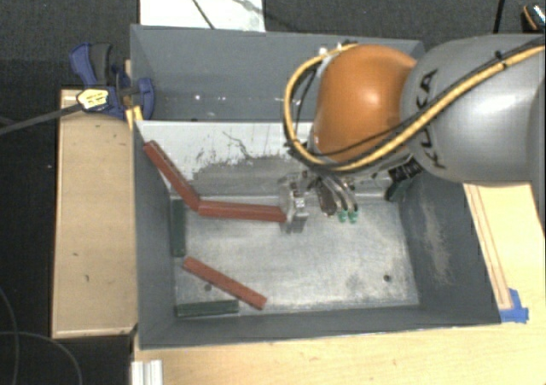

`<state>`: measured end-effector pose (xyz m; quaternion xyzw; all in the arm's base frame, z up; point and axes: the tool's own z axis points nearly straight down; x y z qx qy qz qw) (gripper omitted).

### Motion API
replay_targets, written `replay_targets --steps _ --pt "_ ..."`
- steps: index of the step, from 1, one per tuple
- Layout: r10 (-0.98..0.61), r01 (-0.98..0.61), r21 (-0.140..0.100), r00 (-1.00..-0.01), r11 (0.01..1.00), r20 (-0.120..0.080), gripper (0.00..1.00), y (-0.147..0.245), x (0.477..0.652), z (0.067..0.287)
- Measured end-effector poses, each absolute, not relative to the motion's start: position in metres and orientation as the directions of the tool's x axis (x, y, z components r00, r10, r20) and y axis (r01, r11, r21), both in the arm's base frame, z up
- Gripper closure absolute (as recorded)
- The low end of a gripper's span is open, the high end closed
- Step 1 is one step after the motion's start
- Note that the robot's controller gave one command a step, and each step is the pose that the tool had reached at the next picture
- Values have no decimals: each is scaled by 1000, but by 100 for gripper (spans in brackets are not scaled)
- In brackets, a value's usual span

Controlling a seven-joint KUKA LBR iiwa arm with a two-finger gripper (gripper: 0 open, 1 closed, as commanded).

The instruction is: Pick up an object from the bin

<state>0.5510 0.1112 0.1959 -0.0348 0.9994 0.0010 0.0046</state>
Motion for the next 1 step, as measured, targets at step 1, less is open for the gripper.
replay_targets --steps 1 --pt "-391 -391 2 -920 920 -8 100 199 503 269"
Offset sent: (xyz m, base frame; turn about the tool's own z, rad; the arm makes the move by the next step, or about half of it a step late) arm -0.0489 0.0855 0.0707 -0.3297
